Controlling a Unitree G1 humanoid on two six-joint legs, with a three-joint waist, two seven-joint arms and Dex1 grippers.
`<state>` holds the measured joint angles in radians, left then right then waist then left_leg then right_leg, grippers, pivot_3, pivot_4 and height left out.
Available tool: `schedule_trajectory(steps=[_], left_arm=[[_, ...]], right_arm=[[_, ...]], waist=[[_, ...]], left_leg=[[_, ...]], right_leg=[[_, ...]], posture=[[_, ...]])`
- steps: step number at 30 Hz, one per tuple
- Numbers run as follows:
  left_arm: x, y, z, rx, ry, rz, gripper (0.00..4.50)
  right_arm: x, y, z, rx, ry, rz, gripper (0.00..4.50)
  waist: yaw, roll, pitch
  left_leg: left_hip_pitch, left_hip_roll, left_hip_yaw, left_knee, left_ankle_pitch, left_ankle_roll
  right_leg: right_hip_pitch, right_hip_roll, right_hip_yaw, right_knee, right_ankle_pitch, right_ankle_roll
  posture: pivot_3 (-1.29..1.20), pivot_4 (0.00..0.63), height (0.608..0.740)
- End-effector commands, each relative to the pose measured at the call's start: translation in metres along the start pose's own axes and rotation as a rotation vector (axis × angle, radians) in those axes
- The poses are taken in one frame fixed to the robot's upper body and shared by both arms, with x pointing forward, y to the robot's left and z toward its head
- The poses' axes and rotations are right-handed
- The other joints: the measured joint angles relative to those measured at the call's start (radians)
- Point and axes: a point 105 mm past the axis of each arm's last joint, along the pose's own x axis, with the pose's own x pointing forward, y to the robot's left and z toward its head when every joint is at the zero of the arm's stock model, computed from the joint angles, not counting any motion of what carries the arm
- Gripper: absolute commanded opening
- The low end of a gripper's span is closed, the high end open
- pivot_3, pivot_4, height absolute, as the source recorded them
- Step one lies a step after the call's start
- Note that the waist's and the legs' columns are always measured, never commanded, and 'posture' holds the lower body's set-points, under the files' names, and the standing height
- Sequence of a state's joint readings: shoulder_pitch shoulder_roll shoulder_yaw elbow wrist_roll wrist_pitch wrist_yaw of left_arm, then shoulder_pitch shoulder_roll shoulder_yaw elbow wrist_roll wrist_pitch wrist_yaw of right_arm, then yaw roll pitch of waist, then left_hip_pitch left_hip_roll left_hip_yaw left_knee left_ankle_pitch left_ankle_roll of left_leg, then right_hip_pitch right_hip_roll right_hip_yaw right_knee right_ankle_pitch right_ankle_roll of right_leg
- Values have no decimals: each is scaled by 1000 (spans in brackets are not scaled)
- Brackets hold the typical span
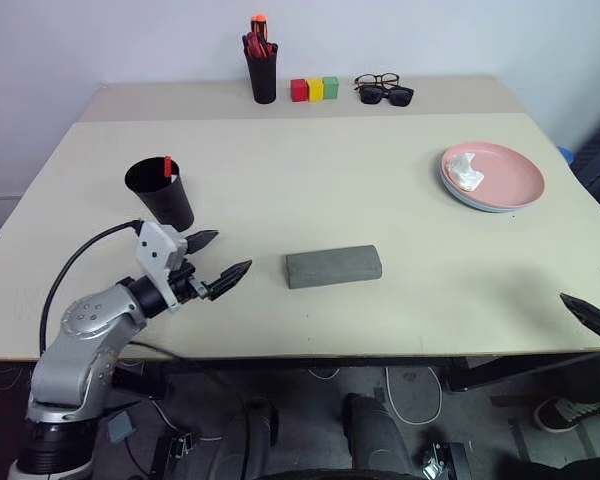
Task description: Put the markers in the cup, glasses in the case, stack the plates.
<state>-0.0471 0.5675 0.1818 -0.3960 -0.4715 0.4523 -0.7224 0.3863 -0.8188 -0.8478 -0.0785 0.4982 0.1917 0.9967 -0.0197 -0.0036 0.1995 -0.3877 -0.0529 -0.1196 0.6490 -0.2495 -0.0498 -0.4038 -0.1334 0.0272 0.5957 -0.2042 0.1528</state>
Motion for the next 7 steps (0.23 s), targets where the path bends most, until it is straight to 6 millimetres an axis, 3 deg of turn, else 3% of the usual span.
schedule_trajectory(steps=[1, 7], left_arm=[[-4, -3, 12, 28, -38, -23, 4500], [-2, -5, 11, 13, -41, -38, 4500]], right_arm=[[-9, -2, 10, -23, -41, -24, 3917], [-9, 0, 11, -20, -45, -26, 3917]], waist=[[4, 0, 0], [8, 0, 0]], left_leg=[[-1, 0, 0, 0, 0, 0], [-2, 0, 0, -2, 0, 0]], right_leg=[[0, 0, 0, 0, 0, 0], [-2, 0, 0, -1, 0, -1]], posture=[[0, 150, 740], [0, 150, 740]])
